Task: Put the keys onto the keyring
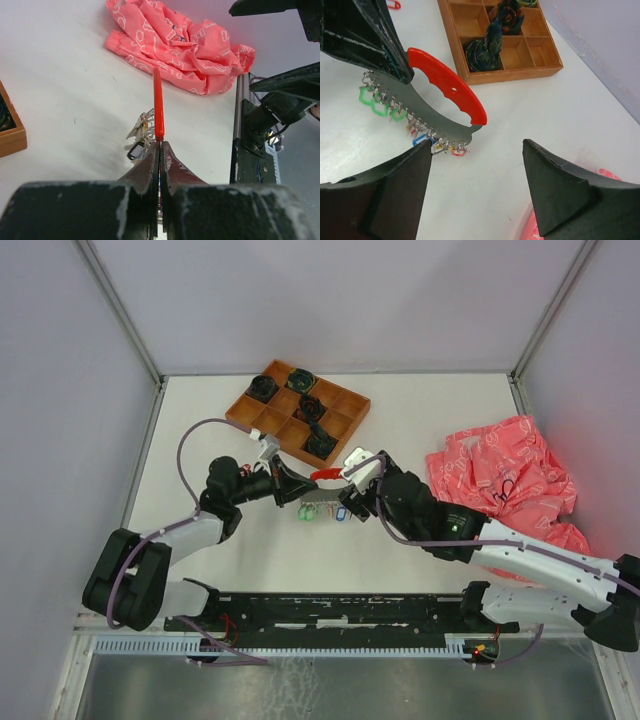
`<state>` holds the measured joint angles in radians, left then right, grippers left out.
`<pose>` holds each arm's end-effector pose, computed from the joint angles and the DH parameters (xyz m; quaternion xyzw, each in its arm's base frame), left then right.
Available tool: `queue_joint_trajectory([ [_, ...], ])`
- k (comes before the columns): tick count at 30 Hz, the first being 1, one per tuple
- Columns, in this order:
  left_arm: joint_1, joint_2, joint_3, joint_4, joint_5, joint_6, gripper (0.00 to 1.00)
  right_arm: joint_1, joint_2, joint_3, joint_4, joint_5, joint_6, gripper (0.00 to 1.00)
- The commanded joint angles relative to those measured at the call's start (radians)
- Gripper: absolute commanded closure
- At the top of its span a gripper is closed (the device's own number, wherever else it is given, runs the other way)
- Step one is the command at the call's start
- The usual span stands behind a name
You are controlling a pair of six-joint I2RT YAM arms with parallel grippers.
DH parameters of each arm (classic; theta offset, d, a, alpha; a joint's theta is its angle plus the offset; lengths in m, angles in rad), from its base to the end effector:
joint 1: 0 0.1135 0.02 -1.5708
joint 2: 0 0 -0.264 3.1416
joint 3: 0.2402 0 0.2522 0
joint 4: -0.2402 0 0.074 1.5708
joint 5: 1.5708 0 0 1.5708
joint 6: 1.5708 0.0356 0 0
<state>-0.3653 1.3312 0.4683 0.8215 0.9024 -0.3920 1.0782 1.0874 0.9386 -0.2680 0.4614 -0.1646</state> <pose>0.2312 -0.1183 0.2189 0.2932 0.6533 -0.5227 0.4626 0.1300 0.2086 0.3274 -0.3736 0.7360 0.0622 0.5611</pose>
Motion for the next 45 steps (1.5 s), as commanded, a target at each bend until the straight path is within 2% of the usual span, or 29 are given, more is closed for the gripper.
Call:
queue_joint_trajectory([
  [1,0.001,-0.07,-0.018,0.163,-0.067,0.007,0.97,0.003,-0.068,-0.048,0.135,-0.04,0.099,0.17],
  [4,-0.002,-0.1,-0.035,0.19,-0.108,-0.019,0.97,0.004,-0.073,-0.102,0.218,-0.071,0.096,0.17],
  [7,-0.007,-0.125,-0.044,0.192,-0.143,-0.022,0.97,0.003,-0.071,-0.091,0.198,-0.05,0.172,0.13],
  [11,-0.011,-0.158,-0.058,0.218,-0.2,-0.04,0.97,0.004,-0.097,-0.177,0.301,-0.045,0.204,0.17],
  [14,-0.016,-0.169,-0.067,0.248,-0.22,-0.06,0.97,0.003,-0.101,-0.233,0.402,-0.066,0.244,0.22],
  [19,-0.032,-0.166,-0.06,0.256,-0.24,-0.09,0.97,0.004,-0.034,-0.236,0.476,-0.16,0.342,0.33],
  [29,-0.044,-0.176,-0.073,0.243,-0.296,-0.145,0.97,0.004,0.055,-0.288,0.635,-0.202,0.451,0.58],
  [35,-0.044,-0.185,-0.077,0.236,-0.319,-0.166,0.97,0.003,0.097,-0.287,0.65,-0.214,0.462,0.62],
  [45,-0.052,-0.188,-0.08,0.244,-0.317,-0.186,0.97,0.003,0.177,-0.306,0.786,-0.188,0.43,0.67],
])
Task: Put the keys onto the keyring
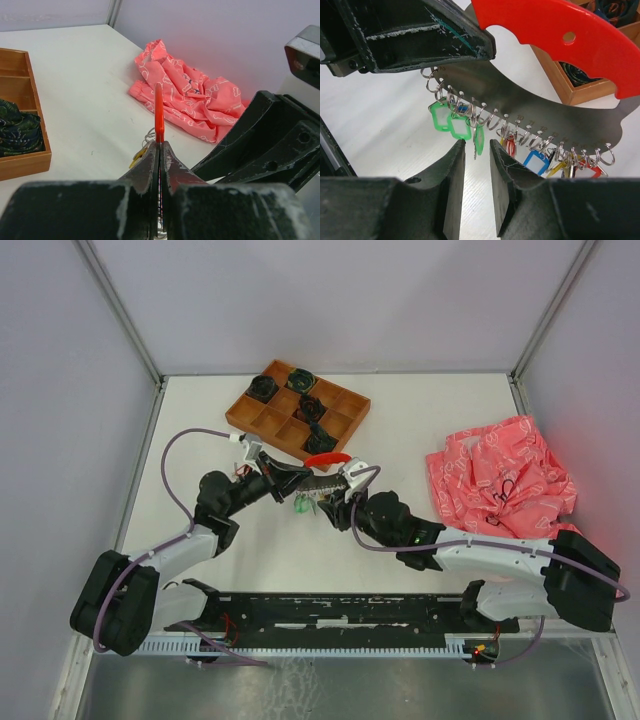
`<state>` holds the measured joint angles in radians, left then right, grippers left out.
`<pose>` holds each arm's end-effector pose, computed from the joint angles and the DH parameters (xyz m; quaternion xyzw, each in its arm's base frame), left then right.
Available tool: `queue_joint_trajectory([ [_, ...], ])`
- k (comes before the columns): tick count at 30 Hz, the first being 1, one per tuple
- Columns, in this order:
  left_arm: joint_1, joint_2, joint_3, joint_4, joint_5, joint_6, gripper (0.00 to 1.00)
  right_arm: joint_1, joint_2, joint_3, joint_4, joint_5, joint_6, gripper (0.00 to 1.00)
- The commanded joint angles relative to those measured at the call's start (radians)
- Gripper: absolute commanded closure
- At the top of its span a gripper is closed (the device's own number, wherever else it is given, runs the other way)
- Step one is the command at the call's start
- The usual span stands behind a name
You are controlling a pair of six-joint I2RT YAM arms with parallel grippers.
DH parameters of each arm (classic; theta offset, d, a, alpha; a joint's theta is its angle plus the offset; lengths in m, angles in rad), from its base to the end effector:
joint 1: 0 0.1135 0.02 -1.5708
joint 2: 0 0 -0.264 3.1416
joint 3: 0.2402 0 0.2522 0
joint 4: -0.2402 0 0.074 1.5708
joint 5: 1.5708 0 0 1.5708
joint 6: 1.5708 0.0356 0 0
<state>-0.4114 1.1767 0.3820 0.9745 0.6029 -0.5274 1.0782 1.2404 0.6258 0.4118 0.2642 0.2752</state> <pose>0.2070 -0.1124 0.2430 0.1921 0.6241 -0.5013 0.5678 0.1384 0.2381 0.2492 -0.2236 0.7397 0.3127 0.5523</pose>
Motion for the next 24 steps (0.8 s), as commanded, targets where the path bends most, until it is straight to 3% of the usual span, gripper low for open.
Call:
queue_joint_trajectory([
  [1,-0.006,-0.033,0.008,0.089,-0.018,-0.049,0.97,0.004,0.03,0.008,0.11,0.012,-0.014,0.67],
  [24,-0.024,-0.037,0.004,0.097,-0.034,-0.062,0.97,0.003,0.098,-0.012,0.214,0.096,-0.03,0.71],
])
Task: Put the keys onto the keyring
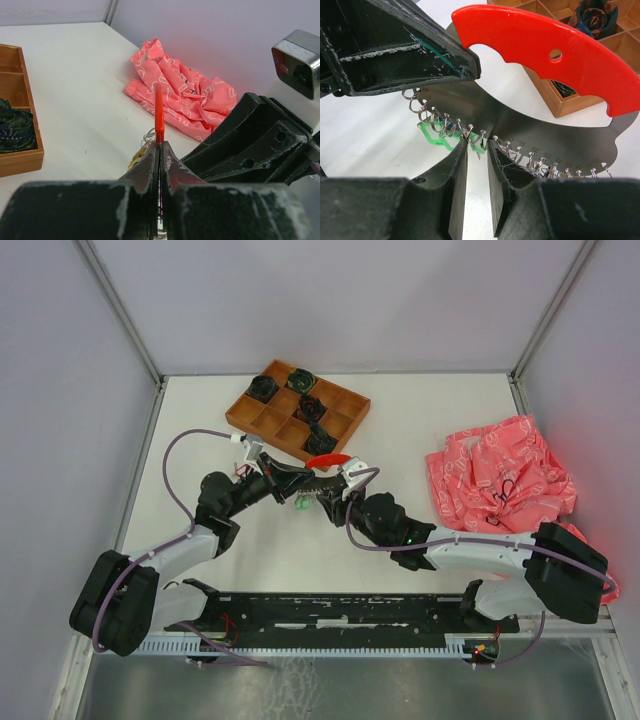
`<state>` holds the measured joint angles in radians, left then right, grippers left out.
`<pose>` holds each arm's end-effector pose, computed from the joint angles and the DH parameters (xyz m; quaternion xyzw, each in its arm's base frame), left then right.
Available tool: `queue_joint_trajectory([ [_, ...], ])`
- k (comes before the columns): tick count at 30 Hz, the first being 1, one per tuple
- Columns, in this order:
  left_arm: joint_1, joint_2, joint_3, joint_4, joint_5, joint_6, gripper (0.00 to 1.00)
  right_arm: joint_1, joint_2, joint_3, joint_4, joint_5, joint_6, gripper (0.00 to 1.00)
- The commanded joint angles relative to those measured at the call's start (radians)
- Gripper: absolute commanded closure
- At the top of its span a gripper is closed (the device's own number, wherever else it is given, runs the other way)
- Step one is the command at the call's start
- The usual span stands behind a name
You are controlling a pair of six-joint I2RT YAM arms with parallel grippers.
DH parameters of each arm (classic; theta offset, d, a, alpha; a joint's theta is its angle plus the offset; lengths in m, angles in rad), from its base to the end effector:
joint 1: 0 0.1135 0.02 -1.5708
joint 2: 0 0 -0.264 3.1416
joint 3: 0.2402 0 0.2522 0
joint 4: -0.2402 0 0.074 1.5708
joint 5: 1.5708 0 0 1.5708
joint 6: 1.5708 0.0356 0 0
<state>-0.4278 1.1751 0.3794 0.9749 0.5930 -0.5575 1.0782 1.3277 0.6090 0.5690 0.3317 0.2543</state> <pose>0.2050 -0.1153 0.2426 0.1841 0.6263 -0.5122 0.5582 0.1458 0.2472 0.2376 -0.2007 0.7282 0.2992 0.5831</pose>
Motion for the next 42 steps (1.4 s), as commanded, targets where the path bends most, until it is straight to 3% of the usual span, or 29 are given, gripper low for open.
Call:
queue_joint_trajectory([
  [1,-0.008,-0.036,0.006,0.096,-0.025,-0.033,0.97,0.004,0.012,0.004,0.056,0.03,-0.011,0.72],
  [12,-0.01,-0.042,0.008,0.087,-0.03,-0.036,0.97,0.003,-0.003,-0.007,0.03,0.029,-0.046,0.96],
  [19,-0.009,-0.034,0.017,0.064,-0.033,-0.038,0.97,0.004,-0.024,-0.011,-0.014,0.008,-0.105,0.95],
  [22,-0.009,-0.03,0.028,0.046,-0.027,-0.04,0.97,0.003,-0.024,-0.011,-0.027,-0.009,-0.142,0.86],
  [27,-0.012,-0.032,0.031,0.046,-0.016,-0.05,0.97,0.003,-0.023,-0.012,-0.024,-0.025,-0.183,0.81],
  [42,-0.022,-0.027,0.031,0.063,-0.01,-0.064,0.97,0.003,-0.009,-0.013,0.033,-0.044,-0.177,0.84],
])
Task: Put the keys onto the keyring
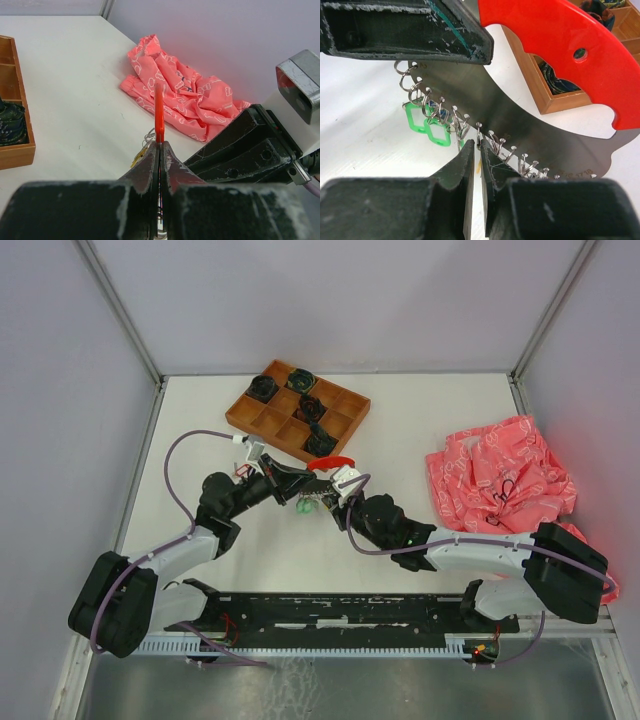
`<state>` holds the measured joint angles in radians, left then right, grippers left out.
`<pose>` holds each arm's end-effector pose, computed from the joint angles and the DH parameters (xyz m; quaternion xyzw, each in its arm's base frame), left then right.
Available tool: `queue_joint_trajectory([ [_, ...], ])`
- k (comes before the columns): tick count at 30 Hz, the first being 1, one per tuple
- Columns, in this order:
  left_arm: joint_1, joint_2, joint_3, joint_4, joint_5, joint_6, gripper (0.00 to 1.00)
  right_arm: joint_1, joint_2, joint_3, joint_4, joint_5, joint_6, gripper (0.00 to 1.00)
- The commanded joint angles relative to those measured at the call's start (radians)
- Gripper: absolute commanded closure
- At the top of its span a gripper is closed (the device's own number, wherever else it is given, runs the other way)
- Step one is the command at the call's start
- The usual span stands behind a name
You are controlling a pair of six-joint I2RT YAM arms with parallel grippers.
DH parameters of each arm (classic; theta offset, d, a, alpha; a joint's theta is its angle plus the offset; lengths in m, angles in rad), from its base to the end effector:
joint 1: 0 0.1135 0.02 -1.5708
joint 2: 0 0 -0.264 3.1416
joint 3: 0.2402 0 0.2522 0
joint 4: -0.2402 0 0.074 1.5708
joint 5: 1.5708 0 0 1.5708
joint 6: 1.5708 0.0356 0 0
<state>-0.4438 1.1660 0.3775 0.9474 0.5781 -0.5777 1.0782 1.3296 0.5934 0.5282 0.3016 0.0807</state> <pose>0.2028 -0.1179 0.2411 0.1748 0.6350 -0.5179 0.5459 0.1438 0.2456 0.2275 -0.2842 0.7196 0.2433 0.5850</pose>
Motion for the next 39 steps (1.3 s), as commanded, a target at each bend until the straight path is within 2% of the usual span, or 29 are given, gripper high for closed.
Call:
queue_joint_trajectory([
  [1,-0.006,-0.018,0.033,0.09,0.004,-0.044,0.97,0.002,-0.01,0.003,0.076,-0.013,-0.002,0.86],
  [6,-0.006,-0.009,0.029,0.071,-0.011,-0.03,0.97,0.002,-0.039,0.004,0.044,-0.021,0.013,0.99],
  [8,-0.007,-0.005,0.026,0.058,-0.023,-0.016,0.96,0.002,-0.063,0.013,-0.008,-0.027,0.031,0.99],
  [16,-0.006,0.003,-0.007,0.007,-0.079,0.032,0.7,-0.012,-0.144,0.103,-0.388,0.003,0.056,0.99],
  [19,-0.007,-0.003,-0.031,-0.003,-0.085,0.021,0.61,-0.031,-0.154,0.114,-0.459,-0.016,0.033,0.99],
  [23,-0.007,-0.04,-0.065,-0.055,-0.097,0.013,0.52,-0.091,-0.151,0.125,-0.496,-0.118,-0.001,0.99],
  [29,-0.007,-0.107,-0.041,-0.253,-0.104,0.112,0.42,-0.14,-0.107,0.162,-0.525,-0.257,-0.117,0.99],
  [35,-0.006,0.019,-0.013,-0.215,-0.028,0.134,0.42,-0.177,-0.08,0.136,-0.452,-0.404,-0.177,0.99],
  [39,-0.014,0.113,0.02,-0.212,0.036,0.145,0.43,-0.191,-0.058,0.125,-0.432,-0.438,-0.221,0.99],
])
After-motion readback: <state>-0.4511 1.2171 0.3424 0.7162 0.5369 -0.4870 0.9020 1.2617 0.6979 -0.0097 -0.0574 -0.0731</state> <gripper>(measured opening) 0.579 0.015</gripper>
